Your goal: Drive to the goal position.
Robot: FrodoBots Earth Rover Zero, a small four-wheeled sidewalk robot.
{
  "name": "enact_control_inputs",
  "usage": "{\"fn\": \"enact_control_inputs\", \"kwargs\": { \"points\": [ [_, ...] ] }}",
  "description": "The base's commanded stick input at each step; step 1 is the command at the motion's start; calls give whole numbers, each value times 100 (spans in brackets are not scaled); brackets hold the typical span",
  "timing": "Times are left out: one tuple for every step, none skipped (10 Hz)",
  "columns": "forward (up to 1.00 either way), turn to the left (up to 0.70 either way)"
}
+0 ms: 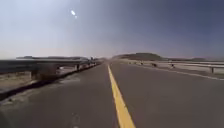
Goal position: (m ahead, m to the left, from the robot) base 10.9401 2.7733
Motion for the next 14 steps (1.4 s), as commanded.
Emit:
{"fn": "enact_control_inputs", "kwargs": {
  "points": [
    [50,0],
    [50,0],
    [50,0],
    [50,0],
    [50,0],
    [50,0],
    [50,0],
    [50,0],
    [50,0],
    [50,0],
    [50,0],
    [50,0],
    [50,0],
    [50,0]
  ]
}}
